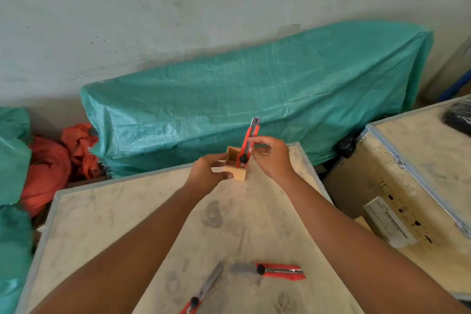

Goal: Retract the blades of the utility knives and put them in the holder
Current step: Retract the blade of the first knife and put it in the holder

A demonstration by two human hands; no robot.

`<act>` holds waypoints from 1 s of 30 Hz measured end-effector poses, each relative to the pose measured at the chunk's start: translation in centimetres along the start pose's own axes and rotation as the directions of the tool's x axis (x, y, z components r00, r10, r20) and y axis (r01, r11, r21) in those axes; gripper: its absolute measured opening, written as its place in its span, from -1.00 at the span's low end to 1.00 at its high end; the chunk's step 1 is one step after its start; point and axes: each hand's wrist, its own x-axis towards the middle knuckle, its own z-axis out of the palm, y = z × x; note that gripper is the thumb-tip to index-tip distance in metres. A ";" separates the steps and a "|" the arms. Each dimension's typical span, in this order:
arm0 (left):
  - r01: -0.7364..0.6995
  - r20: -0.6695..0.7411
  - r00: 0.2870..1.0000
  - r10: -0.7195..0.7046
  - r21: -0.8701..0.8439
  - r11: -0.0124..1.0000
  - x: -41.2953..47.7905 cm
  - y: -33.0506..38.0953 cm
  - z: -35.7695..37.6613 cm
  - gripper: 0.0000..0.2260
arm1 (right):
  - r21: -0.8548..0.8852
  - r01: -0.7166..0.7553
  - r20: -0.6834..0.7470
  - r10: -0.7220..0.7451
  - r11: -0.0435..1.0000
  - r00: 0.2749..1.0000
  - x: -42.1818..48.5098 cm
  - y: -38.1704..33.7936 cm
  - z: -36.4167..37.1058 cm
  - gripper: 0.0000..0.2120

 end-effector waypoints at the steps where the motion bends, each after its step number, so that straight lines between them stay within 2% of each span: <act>1: 0.018 0.007 1.000 -0.018 0.038 0.999 1.5 -0.5 0.1 -0.39 | -0.015 -0.006 -0.006 0.005 1.000 1.000 1.2 0.8 0.6 -0.76; 6: 0.045 0.086 0.994 -0.069 0.251 0.967 7.6 -3.0 1.3 -0.16 | -0.093 -0.038 -0.006 0.037 0.995 0.999 4.9 5.5 3.9 -0.74; 10: 0.075 0.159 0.980 -0.123 0.279 0.957 10.7 -4.5 2.5 -0.05 | -0.162 0.017 0.010 -0.016 0.987 1.000 5.6 8.3 5.7 -0.73; 12: 0.078 0.208 0.969 -0.131 0.246 0.966 11.6 -5.2 2.9 -0.10 | -0.198 0.051 0.012 -0.050 0.979 0.999 6.0 9.3 6.3 -0.73; 16: 0.060 0.253 0.963 -0.093 0.135 0.989 12.2 -5.5 3.2 -0.32 | -0.258 0.090 0.023 -0.087 0.962 0.996 6.4 10.0 6.9 -0.73; 19: 0.064 0.254 0.963 -0.088 0.103 0.993 12.2 -5.7 3.3 -0.30 | -0.244 0.125 0.009 -0.127 0.962 0.992 6.2 10.3 7.1 -0.73; 30: 0.091 0.172 0.980 -0.100 0.063 0.994 9.0 -5.1 2.6 -0.27 | -0.137 0.070 -0.076 -0.081 0.988 0.994 1.4 7.7 5.8 -0.73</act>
